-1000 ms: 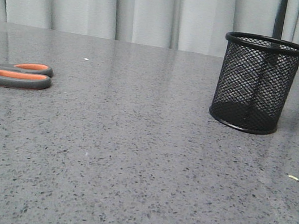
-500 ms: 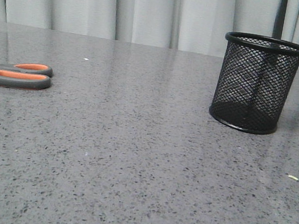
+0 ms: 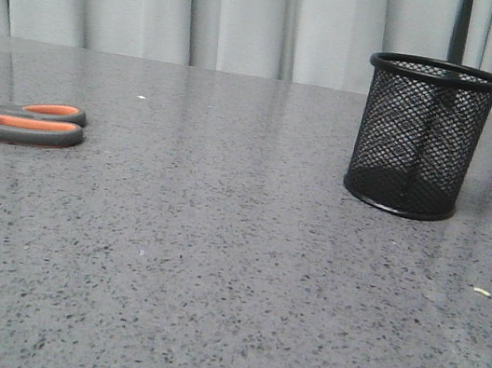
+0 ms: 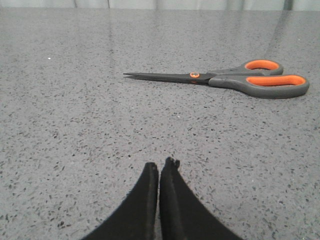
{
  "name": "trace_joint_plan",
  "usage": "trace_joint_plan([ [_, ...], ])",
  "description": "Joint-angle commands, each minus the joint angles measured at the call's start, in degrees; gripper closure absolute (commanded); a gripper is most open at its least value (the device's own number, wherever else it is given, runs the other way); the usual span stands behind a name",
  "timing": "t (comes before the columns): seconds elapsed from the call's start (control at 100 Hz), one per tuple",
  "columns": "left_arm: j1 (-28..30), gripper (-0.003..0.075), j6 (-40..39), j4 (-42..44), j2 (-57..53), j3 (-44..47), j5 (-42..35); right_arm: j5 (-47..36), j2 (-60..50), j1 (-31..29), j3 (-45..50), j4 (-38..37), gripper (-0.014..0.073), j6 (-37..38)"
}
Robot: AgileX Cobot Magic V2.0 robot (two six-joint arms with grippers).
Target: Put scissors into bucket
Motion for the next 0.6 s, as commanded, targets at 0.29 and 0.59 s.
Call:
trace_joint_plan([
  [0.29, 0.18, 0.074, -0.6, -49.48, -1.51, 1.49, -19.71, 2.18, -1.03, 0.13, -1.81, 22.78, 0.0659, -0.68],
  [0.59, -0.07, 0.0738, 2.06, -51.7, -1.4, -3.17, -13.01, 15.13, 1.69, 0.13, -15.45, 2.0, 0.0659, -2.44],
])
